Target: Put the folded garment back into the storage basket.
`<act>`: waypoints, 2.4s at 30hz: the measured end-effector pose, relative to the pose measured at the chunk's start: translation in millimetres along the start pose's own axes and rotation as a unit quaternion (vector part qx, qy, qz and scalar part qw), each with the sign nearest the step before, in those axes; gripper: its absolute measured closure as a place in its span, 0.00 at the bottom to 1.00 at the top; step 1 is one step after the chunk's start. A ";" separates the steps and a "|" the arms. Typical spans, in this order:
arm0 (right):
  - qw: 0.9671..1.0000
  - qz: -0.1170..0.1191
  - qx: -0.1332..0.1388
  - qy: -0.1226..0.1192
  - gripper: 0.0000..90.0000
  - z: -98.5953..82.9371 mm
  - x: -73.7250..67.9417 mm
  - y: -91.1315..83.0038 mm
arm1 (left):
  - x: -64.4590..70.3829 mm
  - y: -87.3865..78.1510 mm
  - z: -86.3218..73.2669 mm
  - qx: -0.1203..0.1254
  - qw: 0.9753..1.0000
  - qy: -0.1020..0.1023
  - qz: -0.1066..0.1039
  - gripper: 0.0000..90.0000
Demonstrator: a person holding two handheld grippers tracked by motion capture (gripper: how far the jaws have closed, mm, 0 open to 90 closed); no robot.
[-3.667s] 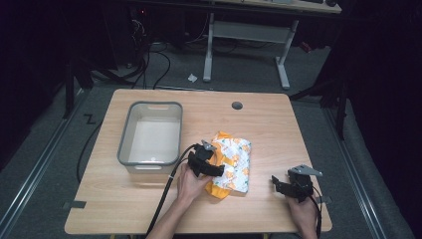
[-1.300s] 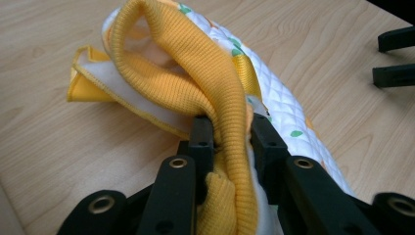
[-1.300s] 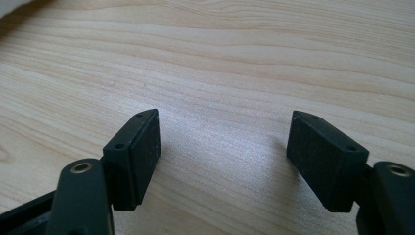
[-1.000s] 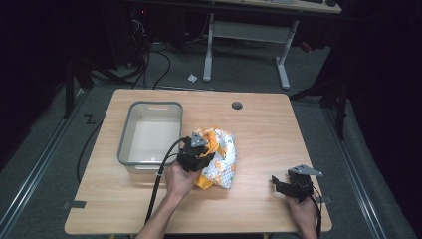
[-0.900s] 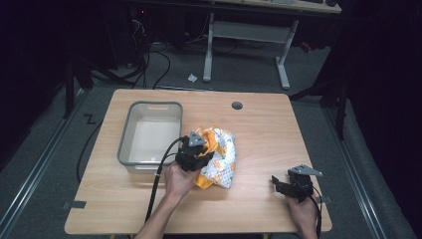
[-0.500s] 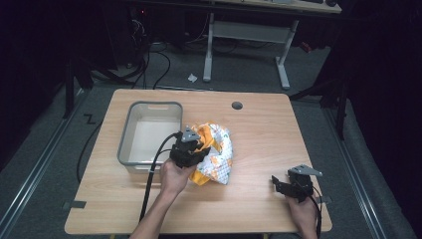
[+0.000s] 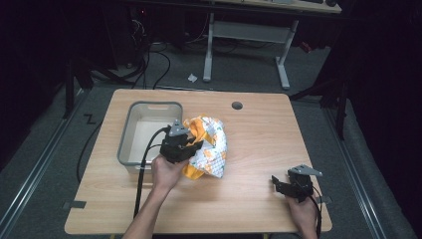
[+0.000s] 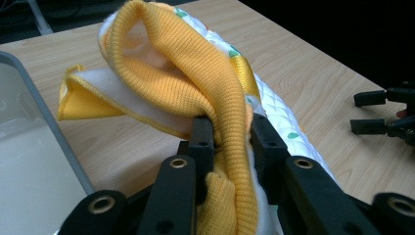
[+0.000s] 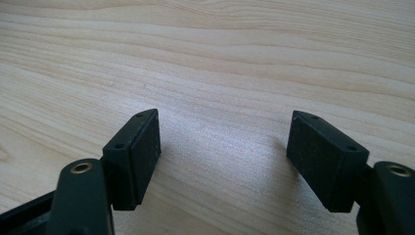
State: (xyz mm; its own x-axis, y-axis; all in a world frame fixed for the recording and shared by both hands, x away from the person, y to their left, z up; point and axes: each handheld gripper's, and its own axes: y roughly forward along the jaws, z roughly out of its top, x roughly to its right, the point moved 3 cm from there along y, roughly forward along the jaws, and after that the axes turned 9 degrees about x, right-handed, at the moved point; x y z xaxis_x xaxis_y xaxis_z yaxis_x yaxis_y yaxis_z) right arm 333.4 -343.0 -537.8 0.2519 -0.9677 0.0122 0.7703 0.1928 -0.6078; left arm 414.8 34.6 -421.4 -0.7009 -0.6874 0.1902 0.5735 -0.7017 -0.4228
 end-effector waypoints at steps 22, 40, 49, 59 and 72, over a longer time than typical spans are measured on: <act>1.000 0.000 0.000 0.000 0.32 0.0 0.1 0.0 | -32.4 -37.6 11.8 0.030 0.999 -0.028 0.010 0.83; 1.000 0.000 0.000 0.000 0.32 0.0 0.0 0.0 | -62.0 -58.5 8.0 0.037 0.998 -0.047 0.032 0.83; 1.000 0.000 0.000 0.000 0.32 0.0 0.1 0.0 | -74.1 -65.0 5.0 0.032 0.997 -0.040 0.051 0.83; 1.000 0.000 0.000 0.000 0.32 0.0 0.0 0.0 | -92.1 -73.4 2.2 0.033 0.996 -0.052 0.067 0.83; 1.000 0.000 0.000 0.000 0.32 0.0 0.0 0.0 | -109.8 -75.9 -4.8 0.017 0.995 -0.051 0.082 0.83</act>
State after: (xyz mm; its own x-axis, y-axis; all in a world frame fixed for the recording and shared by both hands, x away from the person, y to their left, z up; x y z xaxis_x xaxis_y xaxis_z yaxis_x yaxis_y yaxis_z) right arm 333.4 -343.0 -537.8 0.2512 -0.9679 0.0121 0.7704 0.1923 -0.6079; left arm 446.2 164.2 -414.5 -0.5516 -0.8069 0.2112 0.6909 -0.5839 -0.4263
